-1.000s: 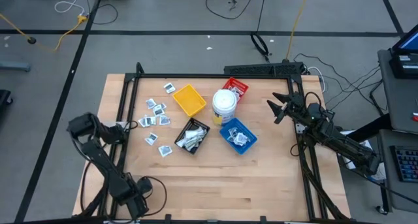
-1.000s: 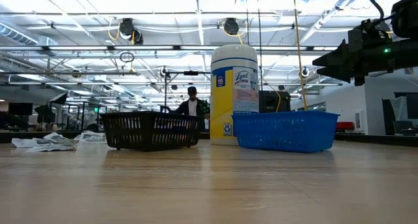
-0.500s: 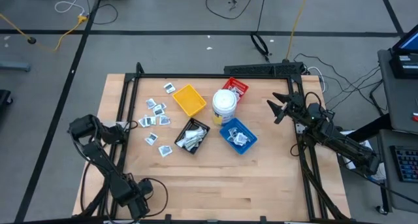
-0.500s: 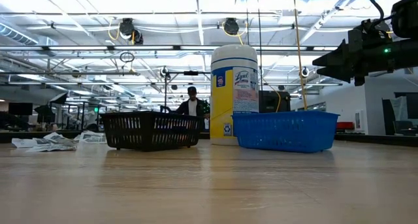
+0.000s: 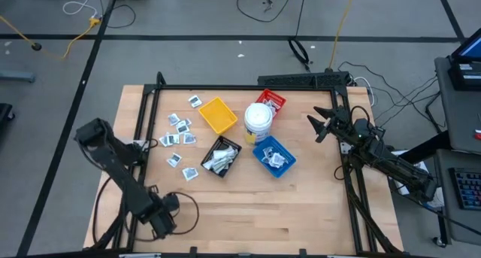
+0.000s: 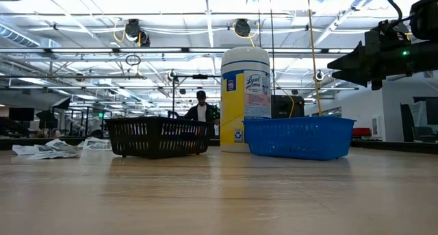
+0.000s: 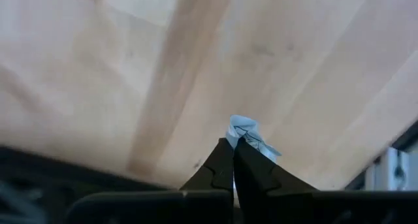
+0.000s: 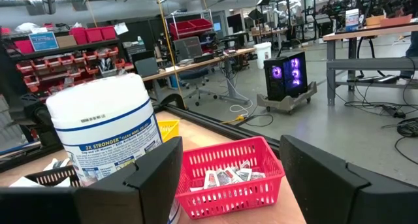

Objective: Pick & Place First Aid Supplies
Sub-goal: Put the towelette pack into the yellow bin

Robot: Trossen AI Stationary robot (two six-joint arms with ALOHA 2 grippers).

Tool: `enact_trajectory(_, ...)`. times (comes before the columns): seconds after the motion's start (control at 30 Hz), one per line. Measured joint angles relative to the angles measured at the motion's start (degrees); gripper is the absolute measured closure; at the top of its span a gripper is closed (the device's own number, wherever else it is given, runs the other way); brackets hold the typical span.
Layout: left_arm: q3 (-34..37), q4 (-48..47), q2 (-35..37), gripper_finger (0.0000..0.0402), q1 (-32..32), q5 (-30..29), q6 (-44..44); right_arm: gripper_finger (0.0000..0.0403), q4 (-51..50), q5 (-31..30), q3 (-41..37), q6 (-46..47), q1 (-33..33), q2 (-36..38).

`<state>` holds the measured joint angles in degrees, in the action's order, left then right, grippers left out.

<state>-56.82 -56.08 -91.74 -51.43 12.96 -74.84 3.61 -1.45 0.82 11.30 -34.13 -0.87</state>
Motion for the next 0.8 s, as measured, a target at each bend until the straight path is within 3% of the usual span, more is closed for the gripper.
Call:
enact_trajectory(0.37, -0.07, -7.40, 16.13, 0.0401, 4.99, -0.99, 2.85, 0.0149, 0.00, 0.00, -0.01, 0.01, 0.00, 0.00)
enact_trajectory(0.53, -0.12, -9.37, 19.80, 0.0401, 5.84, -2.64, 2.43, 0.0149, -0.01, 0.00, 0.00, 0.00, 0.00, 0.00)
enact_trajectory(0.8, -0.15, -11.76, 19.82, 0.0401, 19.83, -3.97, 10.48, 0.0149, -0.01, 0.00, -0.01, 0.00, 0.00, 0.00)
